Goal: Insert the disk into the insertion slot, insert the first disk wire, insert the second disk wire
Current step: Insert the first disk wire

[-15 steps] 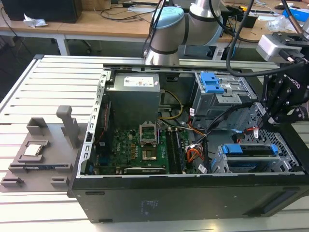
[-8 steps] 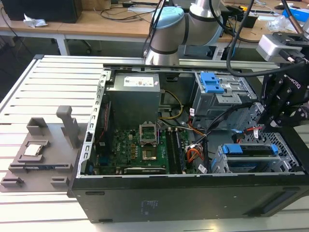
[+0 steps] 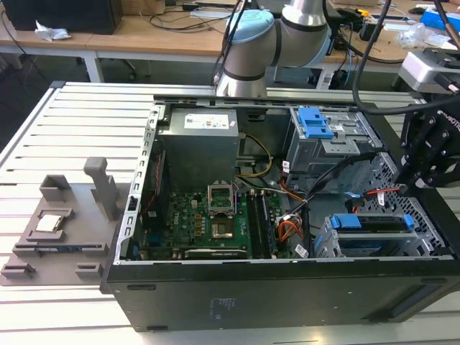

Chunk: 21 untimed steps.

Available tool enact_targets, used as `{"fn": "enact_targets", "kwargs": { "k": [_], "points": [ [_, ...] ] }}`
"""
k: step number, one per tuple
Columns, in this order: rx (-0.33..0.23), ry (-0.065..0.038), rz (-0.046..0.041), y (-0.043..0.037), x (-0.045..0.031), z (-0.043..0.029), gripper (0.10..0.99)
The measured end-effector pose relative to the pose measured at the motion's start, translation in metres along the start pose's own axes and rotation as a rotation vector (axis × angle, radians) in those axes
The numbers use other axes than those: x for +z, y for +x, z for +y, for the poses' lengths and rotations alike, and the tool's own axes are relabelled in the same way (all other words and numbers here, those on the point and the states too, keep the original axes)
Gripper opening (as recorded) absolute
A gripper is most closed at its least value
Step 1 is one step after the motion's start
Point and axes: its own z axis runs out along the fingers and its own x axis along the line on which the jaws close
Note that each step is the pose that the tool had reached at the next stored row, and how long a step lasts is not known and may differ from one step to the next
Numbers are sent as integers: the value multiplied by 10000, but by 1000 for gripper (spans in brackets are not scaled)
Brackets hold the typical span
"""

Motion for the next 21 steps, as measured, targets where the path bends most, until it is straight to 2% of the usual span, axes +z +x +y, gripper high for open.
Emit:
{"fn": "enact_targets", "kwargs": {
  "k": [11, 13, 15, 17, 18, 19, 21],
  "points": [
    [-67, -1, 7, -14, -2, -156, 302],
    [-71, -1, 12, -20, 5, -156, 302],
    [-71, -1, 27, -25, 20, -96, 302],
    [-72, 0, 87, -25, 35, -39, 302],
    [-104, 4, 217, -24, 38, -21, 302],
    [-130, 6, 309, -26, 39, -13, 302],
    [-160, 8, 374, -48, 52, -3, 302]
  ]
}}
